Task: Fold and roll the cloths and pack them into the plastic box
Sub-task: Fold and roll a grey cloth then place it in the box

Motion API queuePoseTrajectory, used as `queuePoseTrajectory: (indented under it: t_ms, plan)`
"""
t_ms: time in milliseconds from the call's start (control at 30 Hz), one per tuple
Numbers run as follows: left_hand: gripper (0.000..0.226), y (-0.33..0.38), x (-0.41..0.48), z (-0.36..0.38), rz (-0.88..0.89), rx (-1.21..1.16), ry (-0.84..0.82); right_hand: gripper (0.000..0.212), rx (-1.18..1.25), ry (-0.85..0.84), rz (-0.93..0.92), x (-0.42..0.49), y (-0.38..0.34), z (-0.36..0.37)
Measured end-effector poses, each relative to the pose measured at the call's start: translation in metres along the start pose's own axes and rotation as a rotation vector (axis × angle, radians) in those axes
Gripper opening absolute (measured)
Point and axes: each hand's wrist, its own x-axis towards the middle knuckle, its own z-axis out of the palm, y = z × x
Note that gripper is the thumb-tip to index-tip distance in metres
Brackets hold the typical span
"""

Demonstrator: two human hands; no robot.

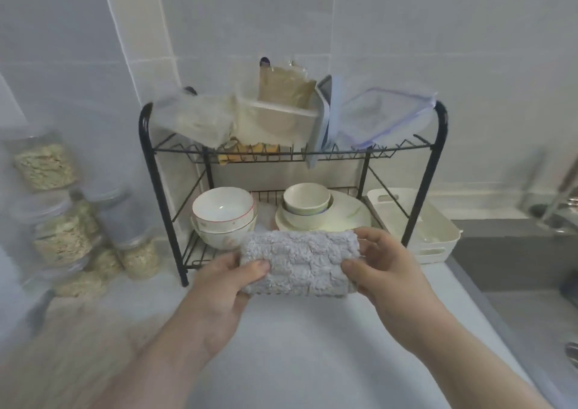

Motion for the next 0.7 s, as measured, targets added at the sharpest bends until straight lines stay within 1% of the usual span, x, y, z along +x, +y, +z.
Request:
queuePoseTrajectory:
  t_ms: [33, 100, 167, 200, 267, 367, 400, 467, 500, 533, 600, 667, 700]
  plan:
    - [0.016, 0.013, 0.000, 0.010, -0.037, -0.022, -0.023, 0.034, 0.012, 0.019, 0.014, 0.001, -0.016, 0.000]
    - [0.018, 0.037, -0.001, 0.029, -0.087, -0.044, -0.045, 0.035, 0.010, 0.052, 0.042, 0.001, -0.048, -0.003]
    - [0.036, 0.058, -0.003, 0.049, -0.091, -0.048, -0.079, 0.036, -0.001, 0.100, 0.061, -0.003, -0.080, -0.005]
    - [0.039, 0.068, -0.005, 0.061, -0.090, -0.050, -0.075, 0.035, -0.003, 0.125, 0.068, -0.007, -0.095, -0.007]
    - [0.032, 0.087, -0.009, 0.084, -0.086, -0.044, -0.060, 0.035, 0.003, 0.174, 0.073, -0.020, -0.127, -0.009]
    - [0.017, 0.106, -0.021, 0.118, -0.072, -0.042, -0.119, 0.037, 0.008, 0.261, 0.063, -0.048, -0.167, -0.016]
    - [0.028, 0.111, -0.025, 0.130, -0.072, -0.043, -0.161, 0.035, 0.014, 0.303, 0.052, -0.058, -0.179, -0.021]
    - [0.078, 0.115, -0.032, 0.154, -0.104, -0.043, -0.230, 0.032, 0.005, 0.386, 0.018, -0.081, -0.201, -0.034]
    - [0.092, 0.114, -0.036, 0.169, -0.130, -0.050, -0.267, 0.032, -0.011, 0.431, -0.003, -0.094, -0.211, -0.042]
    - [0.097, 0.112, -0.040, 0.185, -0.154, -0.052, -0.324, 0.032, -0.025, 0.483, -0.026, -0.109, -0.220, -0.051]
    - [0.101, 0.103, -0.050, 0.222, -0.202, -0.050, -0.445, 0.032, -0.045, 0.602, -0.070, -0.143, -0.238, -0.072]
    - [0.096, 0.090, -0.063, 0.264, -0.232, -0.059, -0.567, 0.033, -0.053, 0.729, -0.092, -0.180, -0.252, -0.097]
    - [0.087, 0.083, -0.073, 0.287, -0.256, -0.059, -0.640, 0.033, -0.045, 0.796, -0.107, -0.200, -0.258, -0.110]
